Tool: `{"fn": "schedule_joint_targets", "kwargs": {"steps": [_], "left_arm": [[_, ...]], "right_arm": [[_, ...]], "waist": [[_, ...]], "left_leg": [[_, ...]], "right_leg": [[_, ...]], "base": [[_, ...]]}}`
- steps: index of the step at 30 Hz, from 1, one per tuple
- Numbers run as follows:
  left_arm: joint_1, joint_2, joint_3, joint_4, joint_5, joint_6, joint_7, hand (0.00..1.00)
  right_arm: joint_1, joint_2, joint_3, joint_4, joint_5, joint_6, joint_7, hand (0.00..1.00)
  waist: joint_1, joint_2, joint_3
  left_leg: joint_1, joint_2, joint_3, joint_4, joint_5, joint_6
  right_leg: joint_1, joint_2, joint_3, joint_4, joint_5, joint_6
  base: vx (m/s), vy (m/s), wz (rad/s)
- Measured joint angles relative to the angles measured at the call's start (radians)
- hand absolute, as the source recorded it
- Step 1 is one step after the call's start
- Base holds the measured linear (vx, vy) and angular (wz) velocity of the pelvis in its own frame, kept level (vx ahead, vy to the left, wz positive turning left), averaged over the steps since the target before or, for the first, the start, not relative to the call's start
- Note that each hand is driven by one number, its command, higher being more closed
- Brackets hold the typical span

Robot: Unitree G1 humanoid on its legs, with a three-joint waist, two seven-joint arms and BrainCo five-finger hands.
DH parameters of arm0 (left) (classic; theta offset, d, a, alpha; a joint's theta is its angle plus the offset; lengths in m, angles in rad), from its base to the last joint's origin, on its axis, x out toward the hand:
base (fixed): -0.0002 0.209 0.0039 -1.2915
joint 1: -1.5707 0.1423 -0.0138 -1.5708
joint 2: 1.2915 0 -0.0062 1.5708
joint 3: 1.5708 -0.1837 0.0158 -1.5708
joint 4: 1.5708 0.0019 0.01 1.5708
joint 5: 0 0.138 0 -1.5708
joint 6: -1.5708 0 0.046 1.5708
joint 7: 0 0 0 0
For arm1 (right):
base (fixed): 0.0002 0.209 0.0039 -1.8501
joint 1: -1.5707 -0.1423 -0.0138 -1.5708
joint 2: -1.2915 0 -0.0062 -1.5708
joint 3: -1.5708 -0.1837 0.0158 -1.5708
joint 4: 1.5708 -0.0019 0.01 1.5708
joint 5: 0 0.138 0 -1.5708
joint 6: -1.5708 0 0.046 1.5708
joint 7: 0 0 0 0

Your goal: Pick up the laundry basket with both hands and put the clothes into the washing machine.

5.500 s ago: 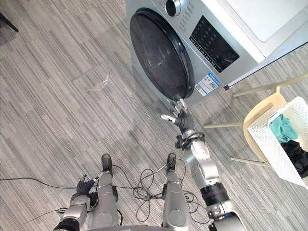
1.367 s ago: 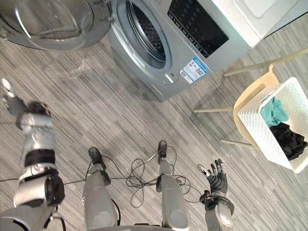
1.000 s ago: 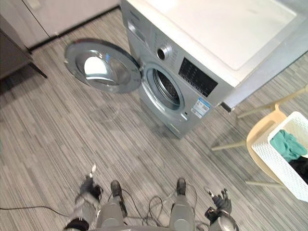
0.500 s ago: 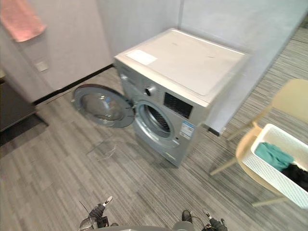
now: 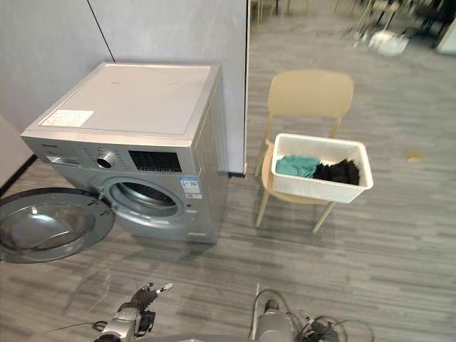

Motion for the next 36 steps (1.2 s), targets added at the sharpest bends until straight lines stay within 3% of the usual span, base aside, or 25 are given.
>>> {"fn": "schedule_joint_targets", "kwargs": {"steps": [2, 4, 6, 7, 8, 9, 10, 11, 12, 13, 14, 16, 17, 18, 19, 20, 21, 22, 26, 28, 30, 31, 33, 36], "left_arm": [[0.002, -0.013, 0.034, 0.001, -0.040, 0.000, 0.011, 0.00], [0.007, -0.029, 0.073, 0.022, -0.070, 0.001, 0.020, 0.00], [0.022, -0.042, 0.088, 0.029, -0.077, 0.004, 0.034, 0.00], [0.037, -0.046, 0.113, 0.027, -0.087, 0.005, 0.037, 0.00], [0.066, -0.051, 0.115, 0.026, -0.098, 0.012, 0.046, 0.00], [0.075, -0.058, 0.117, 0.025, -0.105, 0.013, 0.053, 0.00], [0.086, -0.065, 0.116, 0.013, -0.105, 0.010, 0.055, 0.00], [0.080, -0.071, 0.116, 0.012, -0.105, 0.004, 0.054, 0.00], [0.082, -0.073, 0.116, 0.005, -0.105, 0.000, 0.055, 0.00], [0.094, -0.076, 0.116, -0.009, -0.106, -0.003, 0.060, 0.00], [0.110, -0.079, 0.124, -0.017, -0.115, -0.006, 0.065, 0.00], [0.118, -0.082, 0.155, -0.037, -0.126, -0.006, 0.072, 0.00], [0.127, -0.096, 0.182, -0.057, -0.127, -0.007, 0.071, 0.00], [0.131, -0.104, 0.212, -0.057, -0.141, -0.012, 0.071, 0.00], [0.139, -0.108, 0.238, -0.051, -0.142, -0.012, 0.072, 0.00], [0.136, -0.110, 0.248, -0.051, -0.142, -0.013, 0.071, 0.00], [0.133, -0.116, 0.276, -0.055, -0.144, -0.017, 0.072, 0.00], [0.133, -0.126, 0.304, -0.063, -0.144, -0.012, 0.073, 0.00], [0.137, -0.132, 0.297, -0.062, -0.144, 0.000, 0.081, 0.00], [0.139, -0.130, 0.258, -0.061, -0.144, 0.001, 0.096, 0.00], [0.121, -0.127, 0.232, -0.063, -0.144, 0.003, 0.096, 0.00], [0.117, -0.118, 0.200, -0.065, -0.144, 0.003, 0.098, 0.00], [0.097, -0.110, 0.150, -0.065, -0.143, 0.007, 0.097, 0.00], [0.104, -0.108, 0.147, -0.041, -0.143, 0.042, 0.121, 0.00]], "right_arm": [[-0.001, 0.012, -0.010, 0.021, -0.015, 0.005, 0.001, 0.00], [-0.010, 0.025, -0.006, 0.031, -0.017, 0.005, 0.002, 0.00], [-0.010, 0.020, 0.007, 0.030, -0.020, 0.003, 0.002, 0.00], [-0.016, 0.016, 0.032, 0.037, -0.021, 0.002, 0.002, 0.00], [-0.022, 0.014, 0.036, 0.036, -0.021, -0.001, 0.002, 0.00], [-0.019, 0.009, 0.037, 0.032, -0.021, -0.005, 0.002, 0.00], [-0.019, -0.002, 0.053, 0.031, -0.021, -0.009, 0.001, 0.00], [-0.033, -0.027, 0.053, 0.030, -0.023, -0.019, 0.000, 0.00], [-0.037, -0.035, 0.053, 0.031, -0.023, -0.021, 0.000, 0.00], [-0.039, -0.040, 0.053, 0.032, -0.024, -0.021, 0.002, 0.00], [-0.032, -0.032, 0.053, 0.032, -0.031, -0.019, 0.004, 0.00], [-0.019, -0.001, 0.062, 0.027, -0.046, -0.019, 0.004, 0.00], [-0.014, 0.011, 0.093, 0.000, -0.056, -0.018, 0.004, 0.00], [-0.013, 0.021, 0.111, -0.014, -0.062, -0.018, 0.004, 0.00], [-0.016, 0.042, 0.142, -0.035, -0.062, -0.019, 0.007, 0.00], [-0.024, 0.048, 0.153, -0.045, -0.062, -0.019, 0.006, 0.00], [-0.047, 0.053, 0.173, -0.050, -0.062, -0.019, 0.007, 0.00], [-0.059, 0.058, 0.197, -0.054, -0.063, -0.020, 0.006, 0.00], [-0.055, 0.085, 0.267, -0.120, -0.061, -0.023, 0.026, 0.00], [-0.049, 0.104, 0.269, -0.142, -0.061, -0.039, 0.030, 0.00], [-0.027, 0.107, 0.268, -0.156, -0.060, -0.039, 0.030, 0.00], [-0.015, 0.104, 0.261, -0.165, -0.052, -0.039, 0.028, 0.00], [-0.007, 0.083, 0.235, -0.163, -0.052, -0.039, 0.024, 0.00], [0.028, 0.080, 0.166, -0.155, -0.053, -0.038, 0.022, 0.00]], "waist": [[-0.001, -0.005, 0.003], [0.010, -0.009, 0.004], [0.010, 0.002, 0.010], [0.015, -0.028, 0.021], [0.016, -0.039, 0.028], [0.016, -0.044, 0.032], [0.026, -0.060, 0.039], [0.043, -0.036, 0.054], [0.043, -0.027, 0.062], [0.049, -0.008, 0.074], [0.052, -0.001, 0.080], [0.063, -0.002, 0.083], [0.080, 0.012, 0.087], [0.099, 0.008, 0.088], [0.101, 0.004, 0.066], [0.102, -0.020, 0.060], [0.107, -0.036, 0.068], [0.109, -0.038, 0.065], [0.129, -0.038, 0.051], [0.124, -0.048, 0.031], [0.114, -0.070, 0.041], [0.097, -0.080, 0.045], [0.074, -0.071, 0.050], [0.071, -0.076, 0.052]], "left_leg": [[-0.007, 0.023, -0.039, 0.014, -0.033, 0.022], [-0.008, 0.068, -0.058, 0.072, -0.083, 0.099], [-0.005, 0.105, -0.053, 0.132, -0.092, 0.166], [-0.022, 0.139, -0.059, 0.272, -0.032, 0.240], [-0.078, 0.166, -0.093, 0.424, 0.051, 0.357], [-0.107, 0.169, -0.154, 0.492, 0.114, 0.356], [-0.161, 0.147, -0.284, 0.594, 0.129, 0.253], [-0.227, 0.058, -0.379, 0.674, -0.011, 0.136], [-0.259, 0.004, -0.414, 0.692, -0.059, 0.124], [-0.315, -0.091, -0.456, 0.686, -0.121, 0.120], [-0.351, -0.152, -0.445, 0.620, -0.133, 0.126], [-0.376, -0.199, -0.443, 0.432, -0.128, 0.121], [-0.375, -0.199, -0.460, 0.301, -0.080, 0.113], [-0.363, -0.206, -0.459, 0.298, -0.082, 0.131], [-0.359, -0.245, -0.476, 0.268, -0.111, 0.117], [-0.355, -0.263, -0.488, 0.265, -0.125, 0.120], [-0.344, -0.299, -0.502, 0.264, -0.142, 0.146], [-0.319, -0.302, -0.467, 0.258, -0.144, 0.150], [-0.196, -0.346, -0.395, 0.165, -0.169, 0.190], [-0.126, -0.373, -0.369, 0.121, -0.161, 0.203], [-0.075, -0.382, -0.390, 0.125, -0.163, 0.205], [-0.038, -0.373, -0.415, 0.127, -0.163, 0.205], [0.008, -0.339, -0.447, 0.133, -0.168, 0.186], [0.057, -0.287, -0.486, 0.140, -0.180, 0.122]], "right_leg": [[0.030, 0.025, -0.020, -0.020, 0.006, -0.006], [0.052, 0.062, -0.020, -0.020, -0.001, -0.028], [0.059, 0.088, -0.015, -0.005, -0.021, -0.036], [0.073, 0.092, 0.012, 0.006, -0.040, -0.047], [0.096, 0.093, 0.046, -0.002, -0.044, -0.054], [0.109, 0.092, 0.065, -0.008, -0.047, -0.062], [0.124, 0.089, 0.103, -0.015, -0.058, -0.077], [0.130, 0.078, 0.154, -0.023, -0.061, -0.080], [0.134, 0.076, 0.173, -0.033, -0.060, -0.082], [0.155, 0.075, 0.202, -0.059, -0.060, -0.082], [0.185, 0.075, 0.209, -0.084, -0.063, -0.077], [0.216, 0.080, 0.215, -0.093, -0.075, -0.057], [0.223, 0.109, 0.241, -0.093, -0.085, -0.042], [0.228, 0.116, 0.268, -0.099, -0.085, -0.040], [0.240, 0.105, 0.293, -0.135, -0.082, -0.038], [0.230, 0.094, 0.298, -0.123, -0.081, -0.032], [0.222, 0.073, 0.328, -0.103, -0.091, 0.000], [0.228, 0.059, 0.339, -0.083, -0.103, 0.019], [0.204, 0.012, 0.340, 0.088, -0.188, 0.037], [0.065, -0.009, 0.364, 0.399, -0.215, 0.077], [-0.026, -0.018, 0.380, 0.651, -0.163, 0.117], [-0.066, -0.025, 0.368, 0.772, -0.171, 0.104], [-0.109, -0.061, 0.279, 0.807, -0.207, 0.044], [-0.152, -0.116, 0.228, 0.577, -0.212, 0.018]], "base": [[-0.02, -0.045, 0.13], [0.01, -0.070, -0.13], [0.08, -0.089, -0.27], [0.12, -0.137, -0.63], [0.14, -0.168, -0.69], [0.19, -0.162, -0.79], [0.25, -0.072, -0.77], [0.24, 0.008, -0.83], [0.18, 0.113, -0.78], [0.18, 0.114, -0.64], [0.19, 0.111, -0.52], [0.19, 0.138, -0.51], [0.17, 0.165, -0.86], [0.20, 0.170, -0.89], [0.26, 0.177, -0.59], [0.28, 0.180, -0.40], [0.31, 0.225, -0.32], [0.24, 0.177, -0.32], [0.26, 0.134, -0.46], [0.38, 0.075, -0.36], [0.38, -0.032, 0.11], [0.38, -0.105, 0.35], [0.39, -0.194, 0.40], [0.40, -0.284, 0.36]]}}
